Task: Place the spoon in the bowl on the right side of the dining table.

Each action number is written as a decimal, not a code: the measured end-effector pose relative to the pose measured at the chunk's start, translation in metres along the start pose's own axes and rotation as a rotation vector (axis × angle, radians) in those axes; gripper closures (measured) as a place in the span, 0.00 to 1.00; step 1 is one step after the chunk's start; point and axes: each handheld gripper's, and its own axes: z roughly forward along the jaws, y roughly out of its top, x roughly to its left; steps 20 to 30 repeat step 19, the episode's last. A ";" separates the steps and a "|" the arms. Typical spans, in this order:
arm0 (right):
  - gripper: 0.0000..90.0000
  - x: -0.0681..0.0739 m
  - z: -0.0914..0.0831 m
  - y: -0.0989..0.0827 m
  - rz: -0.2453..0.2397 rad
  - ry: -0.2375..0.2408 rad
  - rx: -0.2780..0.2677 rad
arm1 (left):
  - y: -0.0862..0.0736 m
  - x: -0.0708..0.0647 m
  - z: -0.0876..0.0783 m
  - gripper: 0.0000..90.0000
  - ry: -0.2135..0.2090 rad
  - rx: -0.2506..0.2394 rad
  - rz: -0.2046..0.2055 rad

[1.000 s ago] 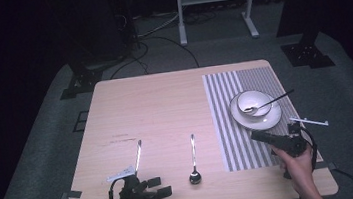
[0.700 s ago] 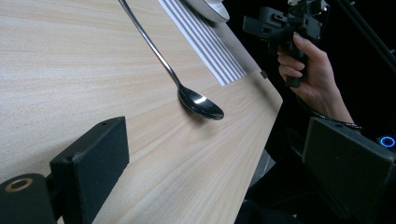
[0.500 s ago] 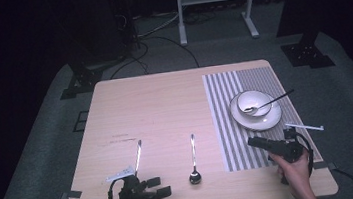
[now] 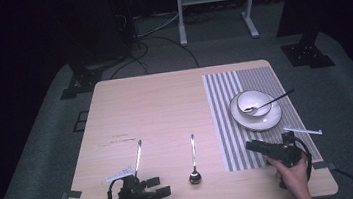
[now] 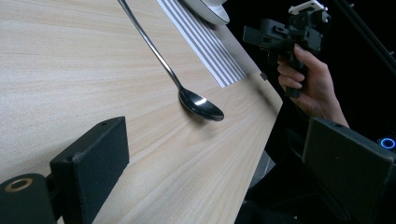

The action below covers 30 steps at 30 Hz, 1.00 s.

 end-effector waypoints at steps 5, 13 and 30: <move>0.53 -0.001 0.002 -0.005 -0.004 0.001 0.004 | 0.000 0.000 0.000 0.06 -0.002 0.000 0.001; 0.52 -0.003 0.001 -0.013 -0.002 0.007 -0.003 | 0.000 -0.001 0.000 0.06 -0.003 0.001 0.004; 0.50 -0.003 -0.002 -0.021 -0.008 0.039 -0.015 | 0.001 -0.001 0.000 0.06 -0.004 0.002 0.013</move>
